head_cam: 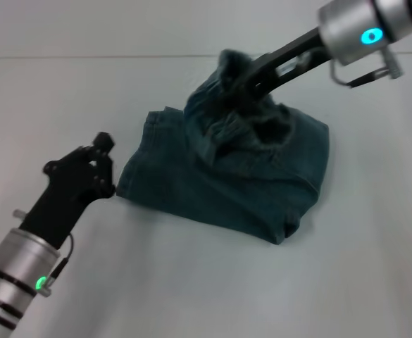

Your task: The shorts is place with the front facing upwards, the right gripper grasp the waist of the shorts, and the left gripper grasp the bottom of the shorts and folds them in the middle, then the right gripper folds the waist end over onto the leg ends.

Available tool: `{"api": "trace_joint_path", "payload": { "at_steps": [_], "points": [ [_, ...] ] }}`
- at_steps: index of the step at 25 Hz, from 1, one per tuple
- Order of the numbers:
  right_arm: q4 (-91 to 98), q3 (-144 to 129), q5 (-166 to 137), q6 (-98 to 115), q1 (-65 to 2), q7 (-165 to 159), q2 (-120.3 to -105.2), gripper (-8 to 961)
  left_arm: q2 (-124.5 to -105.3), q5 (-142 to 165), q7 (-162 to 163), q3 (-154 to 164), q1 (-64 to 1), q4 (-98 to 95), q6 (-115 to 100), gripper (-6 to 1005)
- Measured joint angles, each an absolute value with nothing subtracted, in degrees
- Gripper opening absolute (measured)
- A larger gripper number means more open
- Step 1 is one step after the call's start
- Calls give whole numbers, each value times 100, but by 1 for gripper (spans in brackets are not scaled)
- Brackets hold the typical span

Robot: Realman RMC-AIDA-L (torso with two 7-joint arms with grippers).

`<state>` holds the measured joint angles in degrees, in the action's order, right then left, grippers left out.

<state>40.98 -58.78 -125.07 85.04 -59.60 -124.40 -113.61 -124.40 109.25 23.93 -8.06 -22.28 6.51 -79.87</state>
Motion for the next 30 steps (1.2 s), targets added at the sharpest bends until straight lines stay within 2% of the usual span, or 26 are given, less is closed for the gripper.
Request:
{"api": "trace_joint_path", "payload": {
  "at_steps": [4, 7, 13, 18, 22, 25, 30],
  "points": [
    [3674, -6212, -12815, 8053, -6366, -12311, -11653, 220, -12437, 10925, 2416, -983, -2034, 527, -8106, -2],
    [3575, -6228, -12984, 7808, -6525, -12203, -11815, 232, -12449, 10924, 2418, -1144, -1932, 510, -8112, -2],
    [3556, -6236, -12971, 7664, -6606, -12053, -11904, 256, -12460, 10950, 2421, -1227, -1866, 503, -8074, -1],
    [3598, -6155, -12966, 7647, -6515, -12020, -11916, 466, -12455, 10957, 2421, -1205, -1852, 494, -8070, -1],
    [3803, -5909, -12910, 7902, -6229, -11953, -11868, 637, -12437, 10964, 2434, -1145, -1844, 418, -8068, -2],
    [4178, -5638, -12639, 8302, -5726, -11715, -11849, 758, -12429, 10957, 2507, -1162, -1809, 308, -8068, -2],
    [4590, -5458, -11611, 8707, -4512, -11038, -11842, 934, -12413, 10962, 2895, -1297, -1749, 63, -8080, 4]
  ]
}}
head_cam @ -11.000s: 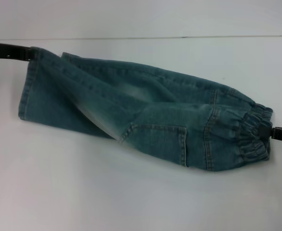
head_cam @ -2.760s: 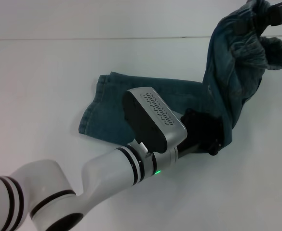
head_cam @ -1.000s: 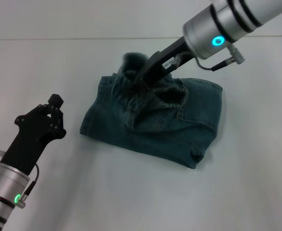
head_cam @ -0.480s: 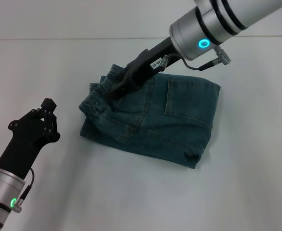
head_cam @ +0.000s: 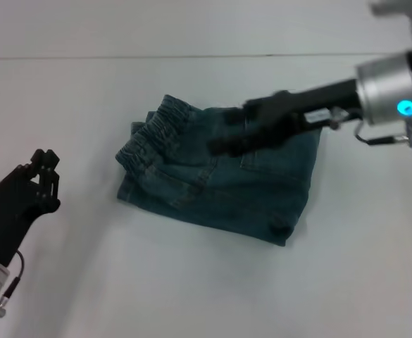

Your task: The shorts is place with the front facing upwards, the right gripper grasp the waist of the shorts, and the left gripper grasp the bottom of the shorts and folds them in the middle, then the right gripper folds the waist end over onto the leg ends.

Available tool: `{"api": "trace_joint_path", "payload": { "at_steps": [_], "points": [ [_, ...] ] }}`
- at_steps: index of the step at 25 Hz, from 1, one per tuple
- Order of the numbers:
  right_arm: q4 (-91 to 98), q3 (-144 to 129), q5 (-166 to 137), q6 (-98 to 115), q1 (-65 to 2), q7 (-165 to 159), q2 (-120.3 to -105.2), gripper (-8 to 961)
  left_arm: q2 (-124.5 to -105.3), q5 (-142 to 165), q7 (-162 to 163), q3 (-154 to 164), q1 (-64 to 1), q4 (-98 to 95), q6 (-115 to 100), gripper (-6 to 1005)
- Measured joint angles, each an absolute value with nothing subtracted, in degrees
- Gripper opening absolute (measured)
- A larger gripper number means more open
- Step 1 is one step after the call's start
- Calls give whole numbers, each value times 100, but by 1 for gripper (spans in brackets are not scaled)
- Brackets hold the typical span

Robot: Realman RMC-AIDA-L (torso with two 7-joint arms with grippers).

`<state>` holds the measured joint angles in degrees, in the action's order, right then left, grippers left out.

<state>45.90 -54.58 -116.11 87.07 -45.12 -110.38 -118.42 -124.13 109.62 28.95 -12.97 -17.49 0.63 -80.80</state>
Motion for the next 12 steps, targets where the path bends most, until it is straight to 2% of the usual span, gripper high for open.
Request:
{"api": "trace_joint_path", "payload": {
  "at_steps": [4, 12],
  "points": [
    [4477, -5301, -10936, 8880, -3630, -10347, -11792, 944, -12392, 11232, 4031, -657, -1853, -739, -8276, 26],
    [3859, -4762, -10790, 9711, -2592, -9056, -11661, 947, -12355, 11700, 6635, 1738, -1937, -3357, -9339, 318]
  ]
}}
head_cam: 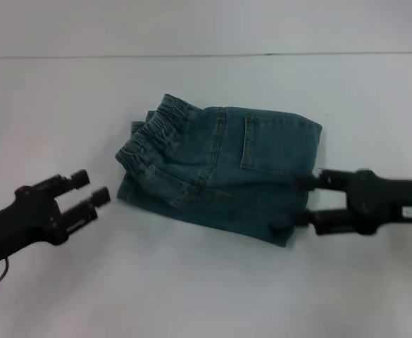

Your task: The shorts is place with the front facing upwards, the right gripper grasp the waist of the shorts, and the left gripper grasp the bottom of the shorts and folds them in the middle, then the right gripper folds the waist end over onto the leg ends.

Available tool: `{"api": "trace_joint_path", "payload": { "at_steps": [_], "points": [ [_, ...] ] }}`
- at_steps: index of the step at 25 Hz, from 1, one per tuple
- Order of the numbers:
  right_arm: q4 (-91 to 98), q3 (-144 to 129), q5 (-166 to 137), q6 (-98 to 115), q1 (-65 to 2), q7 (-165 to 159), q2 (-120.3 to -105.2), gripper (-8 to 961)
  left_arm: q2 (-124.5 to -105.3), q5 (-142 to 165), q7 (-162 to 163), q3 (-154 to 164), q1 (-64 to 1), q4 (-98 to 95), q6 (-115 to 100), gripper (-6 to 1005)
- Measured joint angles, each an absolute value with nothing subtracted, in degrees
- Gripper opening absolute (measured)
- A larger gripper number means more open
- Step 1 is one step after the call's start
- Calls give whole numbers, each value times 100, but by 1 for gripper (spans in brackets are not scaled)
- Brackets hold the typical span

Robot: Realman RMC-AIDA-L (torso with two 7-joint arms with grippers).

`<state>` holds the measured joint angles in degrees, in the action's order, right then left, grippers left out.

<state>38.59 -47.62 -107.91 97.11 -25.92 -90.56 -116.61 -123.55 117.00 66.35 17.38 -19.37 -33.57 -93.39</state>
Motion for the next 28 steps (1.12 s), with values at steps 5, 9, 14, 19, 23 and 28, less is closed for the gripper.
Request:
{"api": "trace_joint_path", "payload": {
  "at_steps": [5, 9, 14, 19, 23, 28],
  "points": [
    [3752, -4521, -10790, 9688, -2171, -8311, -11687, 946, -12317, 12269, 7660, 2499, -2049, -4208, -9569, 563],
    [3647, -4304, -10789, 9641, -2035, -8005, -11707, 946, -12311, 12429, 7944, 2651, -2168, -4379, -9655, 739],
    [3575, -4250, -10788, 9625, -2011, -7878, -11715, 946, -12258, 12562, 8018, 2702, -2283, -4407, -9644, 840],
    [3571, -4246, -10784, 9625, -2007, -7875, -11716, 947, -12216, 12623, 8122, 2708, -2357, -4447, -9658, 891],
    [3568, -4246, -10784, 9625, -2014, -7875, -11723, 947, -12216, 12625, 8128, 2711, -2359, -4486, -9660, 902],
    [3559, -4261, -10784, 9626, -2028, -7879, -11724, 947, -12217, 12624, 8131, 2715, -2362, -4490, -9671, 902]
  ]
}}
